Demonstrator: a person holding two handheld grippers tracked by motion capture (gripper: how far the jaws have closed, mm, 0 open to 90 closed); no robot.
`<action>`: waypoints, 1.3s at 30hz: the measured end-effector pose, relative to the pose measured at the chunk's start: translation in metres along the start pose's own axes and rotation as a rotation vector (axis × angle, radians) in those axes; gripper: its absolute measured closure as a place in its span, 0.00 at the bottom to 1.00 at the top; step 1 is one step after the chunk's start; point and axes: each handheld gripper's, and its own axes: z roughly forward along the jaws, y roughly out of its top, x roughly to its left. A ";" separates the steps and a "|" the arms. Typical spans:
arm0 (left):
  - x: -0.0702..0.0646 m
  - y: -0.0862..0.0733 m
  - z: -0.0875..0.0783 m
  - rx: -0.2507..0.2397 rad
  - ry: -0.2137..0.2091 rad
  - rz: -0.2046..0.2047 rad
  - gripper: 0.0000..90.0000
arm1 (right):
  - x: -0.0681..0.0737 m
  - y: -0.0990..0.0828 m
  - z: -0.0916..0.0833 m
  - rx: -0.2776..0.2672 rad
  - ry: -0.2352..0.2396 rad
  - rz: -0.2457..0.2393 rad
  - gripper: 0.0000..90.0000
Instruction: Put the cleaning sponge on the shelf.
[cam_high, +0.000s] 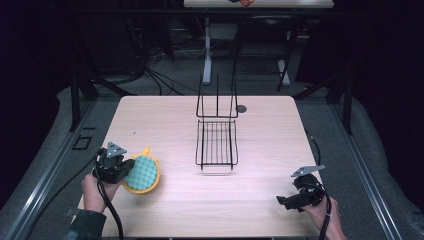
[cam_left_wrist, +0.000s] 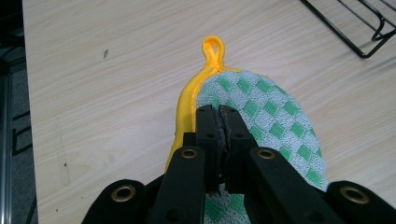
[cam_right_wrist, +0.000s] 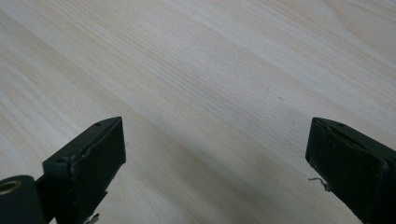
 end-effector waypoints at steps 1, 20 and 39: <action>-0.001 0.001 -0.001 -0.003 -0.003 0.001 0.98 | 0.000 0.000 0.000 0.000 0.000 0.000 0.05; -0.012 0.017 -0.010 -0.044 -0.052 0.023 0.97 | 0.002 0.000 0.000 -0.003 -0.006 -0.013 0.05; -0.021 0.031 -0.010 -0.071 -0.086 0.043 0.97 | 0.002 0.001 0.000 0.000 -0.001 -0.007 0.06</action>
